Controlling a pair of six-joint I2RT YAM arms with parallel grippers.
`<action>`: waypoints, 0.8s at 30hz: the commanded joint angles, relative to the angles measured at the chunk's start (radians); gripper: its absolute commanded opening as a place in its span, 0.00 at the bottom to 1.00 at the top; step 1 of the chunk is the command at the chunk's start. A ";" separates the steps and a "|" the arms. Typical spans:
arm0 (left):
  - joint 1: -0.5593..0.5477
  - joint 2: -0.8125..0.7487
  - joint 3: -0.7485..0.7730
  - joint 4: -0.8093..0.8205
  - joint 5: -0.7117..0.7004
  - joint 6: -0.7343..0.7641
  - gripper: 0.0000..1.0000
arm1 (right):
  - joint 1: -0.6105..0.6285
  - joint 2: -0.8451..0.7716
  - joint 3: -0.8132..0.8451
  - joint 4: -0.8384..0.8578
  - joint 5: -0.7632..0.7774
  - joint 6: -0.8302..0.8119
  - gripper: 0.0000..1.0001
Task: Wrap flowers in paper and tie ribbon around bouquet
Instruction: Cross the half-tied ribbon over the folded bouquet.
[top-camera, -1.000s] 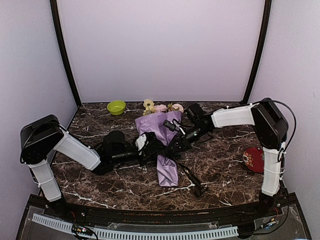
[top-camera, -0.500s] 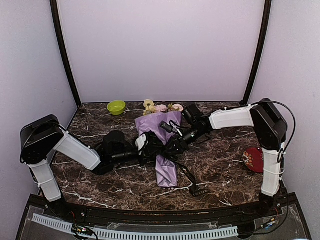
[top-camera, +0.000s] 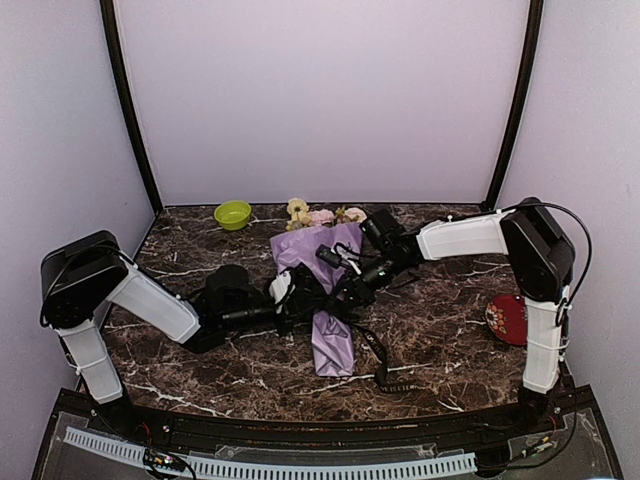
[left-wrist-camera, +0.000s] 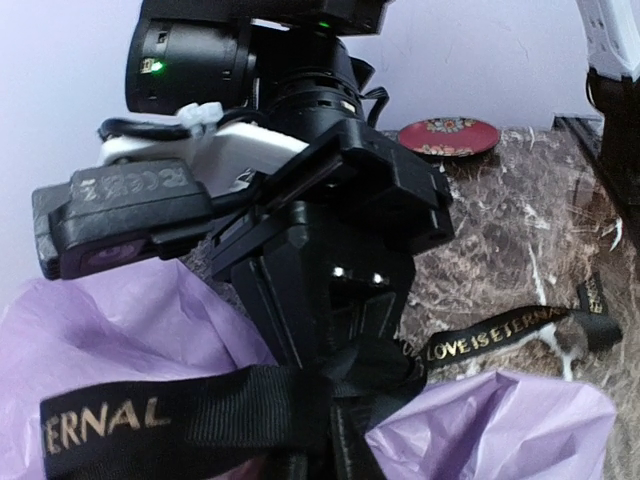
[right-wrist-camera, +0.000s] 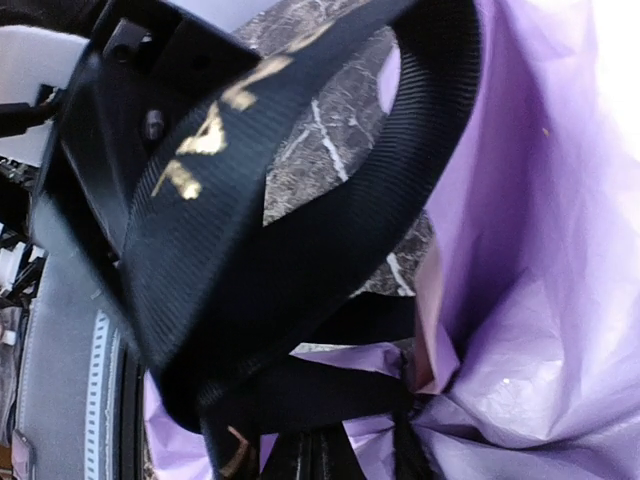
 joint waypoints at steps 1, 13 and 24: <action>0.009 -0.045 -0.032 0.046 -0.008 -0.067 0.35 | 0.005 -0.039 -0.009 0.020 0.099 0.029 0.00; 0.050 -0.241 -0.189 -0.073 -0.013 -0.196 0.53 | 0.065 -0.084 0.012 -0.048 0.371 -0.027 0.00; 0.190 -0.269 0.011 -0.275 0.194 -0.528 0.71 | 0.089 -0.083 0.044 -0.068 0.411 -0.054 0.00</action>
